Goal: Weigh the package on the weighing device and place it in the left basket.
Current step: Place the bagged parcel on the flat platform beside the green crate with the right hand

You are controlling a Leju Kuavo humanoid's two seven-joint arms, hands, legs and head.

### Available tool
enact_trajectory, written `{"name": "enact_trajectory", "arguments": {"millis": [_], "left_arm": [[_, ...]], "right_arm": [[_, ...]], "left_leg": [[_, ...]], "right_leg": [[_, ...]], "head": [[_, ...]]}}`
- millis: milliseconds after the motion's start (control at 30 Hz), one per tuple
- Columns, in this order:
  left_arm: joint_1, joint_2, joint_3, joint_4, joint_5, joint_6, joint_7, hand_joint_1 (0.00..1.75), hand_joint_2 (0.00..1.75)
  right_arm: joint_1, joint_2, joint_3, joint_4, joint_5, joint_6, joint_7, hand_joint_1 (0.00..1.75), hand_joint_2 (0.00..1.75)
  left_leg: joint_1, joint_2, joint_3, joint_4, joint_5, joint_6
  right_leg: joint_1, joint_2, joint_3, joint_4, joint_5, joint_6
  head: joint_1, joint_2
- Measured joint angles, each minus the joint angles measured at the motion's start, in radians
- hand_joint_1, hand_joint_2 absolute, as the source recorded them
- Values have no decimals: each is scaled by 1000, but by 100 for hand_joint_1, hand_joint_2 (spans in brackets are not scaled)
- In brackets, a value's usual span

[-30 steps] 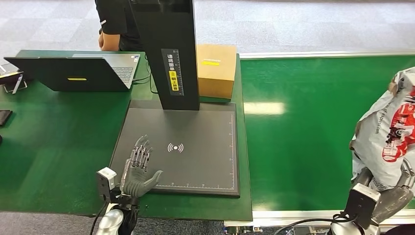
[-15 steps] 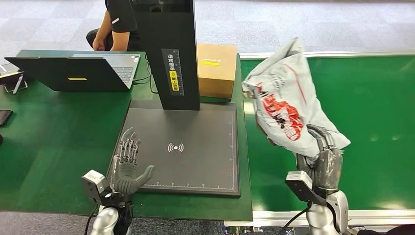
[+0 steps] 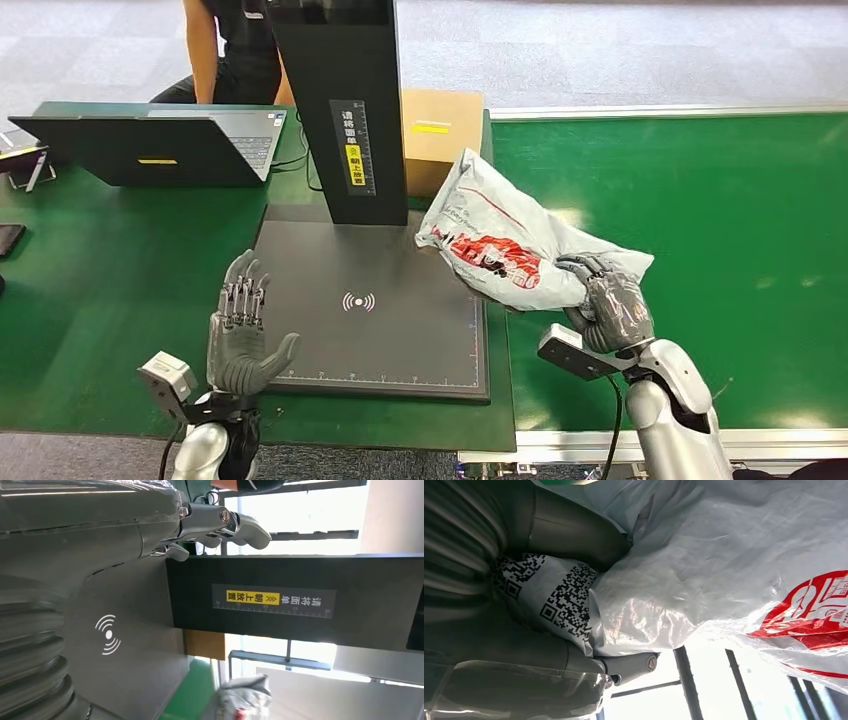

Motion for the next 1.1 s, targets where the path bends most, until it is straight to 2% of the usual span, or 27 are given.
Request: {"name": "enact_trajectory", "arguments": {"millis": [300,433,600,900,1100], "left_arm": [[0,3,-10,-5,-3,3,0,0,175],[-2,3,-13,-4,-2,0,0,0,175],[-9,4,-25,-2,1,-3,0,0,175],[-30,5,-40,15,13,0,0,0,175],[-28,9,-42,22,20,-2,0,0,175]], "right_arm": [[-127,-64,149,123,43,5,-78,175,175],[-185,-73,235,158,17,17,-131,175,175],[-250,-73,351,199,-1,23,-151,175,175],[-429,-31,576,352,-6,40,-96,175,175],[-507,12,654,496,-9,-2,-73,175,175]], "left_leg": [[0,0,0,0,0,0],[0,0,0,0,0,0],[0,0,0,0,0,0],[0,0,0,0,1,-1],[0,0,0,0,1,-1]], "right_leg": [[0,0,0,0,0,0],[0,0,0,0,0,0],[0,0,0,0,0,0],[0,0,0,1,0,0],[0,0,-1,1,0,0]], "head": [[0,0],[0,0],[0,0],[0,0],[0,0]]}}
